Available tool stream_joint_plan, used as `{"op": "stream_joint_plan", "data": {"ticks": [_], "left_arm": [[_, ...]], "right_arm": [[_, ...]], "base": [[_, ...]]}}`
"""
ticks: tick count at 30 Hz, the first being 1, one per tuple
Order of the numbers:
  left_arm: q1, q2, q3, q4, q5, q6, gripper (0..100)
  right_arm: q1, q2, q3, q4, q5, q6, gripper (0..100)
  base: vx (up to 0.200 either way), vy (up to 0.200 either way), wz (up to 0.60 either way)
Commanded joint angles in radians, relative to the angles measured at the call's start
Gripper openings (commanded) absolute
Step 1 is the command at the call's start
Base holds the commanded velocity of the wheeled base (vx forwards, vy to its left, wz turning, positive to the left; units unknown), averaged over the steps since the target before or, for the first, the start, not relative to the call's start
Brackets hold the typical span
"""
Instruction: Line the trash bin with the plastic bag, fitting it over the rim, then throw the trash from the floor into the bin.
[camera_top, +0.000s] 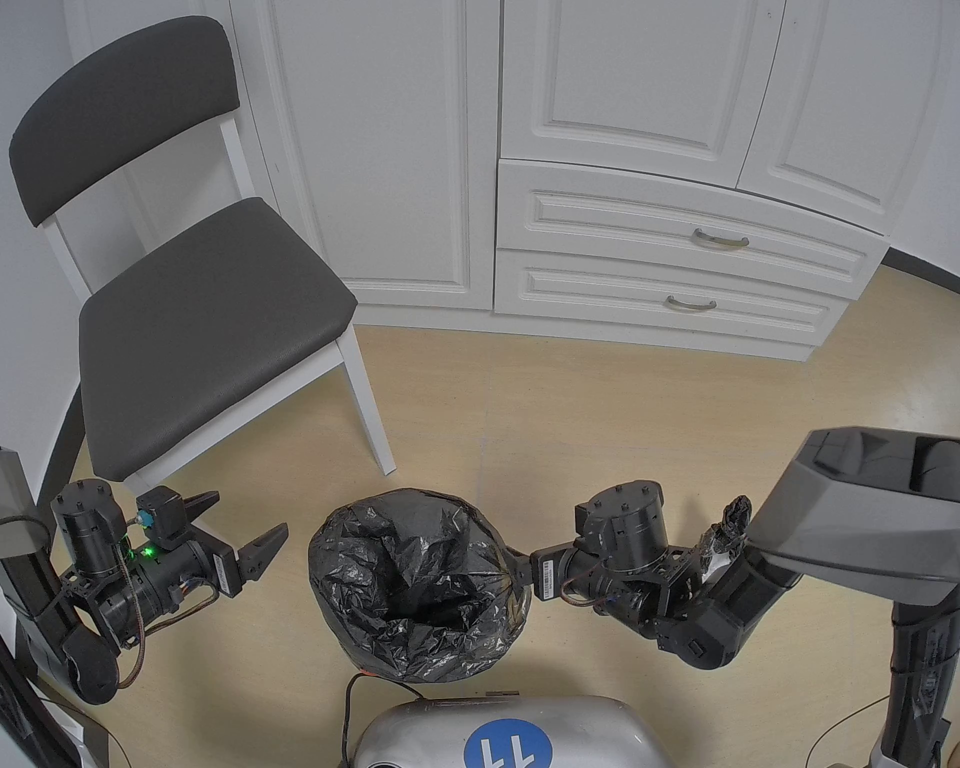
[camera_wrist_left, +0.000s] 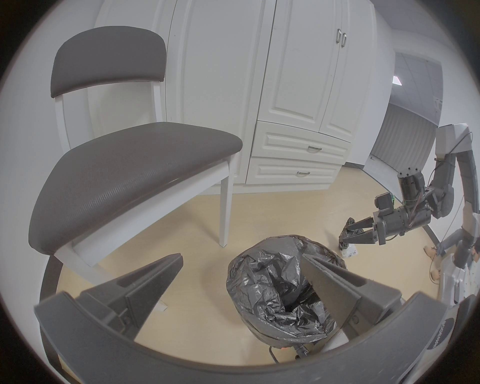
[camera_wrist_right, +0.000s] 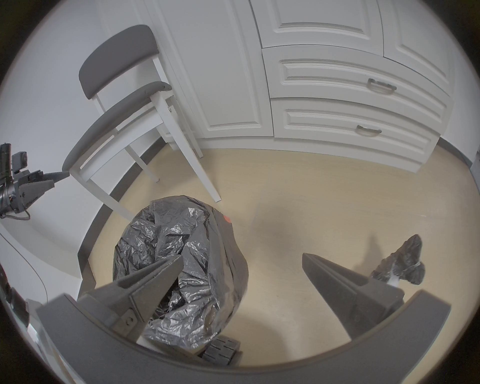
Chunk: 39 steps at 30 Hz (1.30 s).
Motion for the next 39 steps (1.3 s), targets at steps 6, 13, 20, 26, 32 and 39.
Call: {"op": "stream_joint_plan", "data": {"ticks": [6,13,20,26,32,39], "left_arm": [[-0.007,0.043,0.007,-0.001,0.001,0.008,100],[-0.009,0.044,0.007,-0.001,0.001,0.008,100],[-0.009,0.052,0.007,-0.001,0.001,0.008,100],[-0.009,0.058,0.007,-0.001,0.003,0.008,100],[-0.009,0.077,0.005,-0.001,0.003,0.008,100],[-0.009,0.126,-0.001,-0.001,0.003,0.008,100]], "right_arm": [[0.035,0.147,-0.027,-0.039,0.002,0.011,100],[-0.013,0.150,-0.047,-0.033,0.002,0.011,100],[-0.025,0.193,-0.075,-0.028,0.004,0.010,100],[-0.061,0.208,-0.098,-0.028,0.004,0.010,100],[-0.073,0.243,-0.124,-0.026,0.007,0.011,100],[-0.073,0.309,-0.169,-0.023,0.013,0.013,100]], "base": [[0.000,0.000,0.00],[0.000,0.000,0.00],[0.000,0.000,0.00],[0.000,0.000,0.00],[0.000,0.000,0.00],[0.000,0.000,0.00]]}}
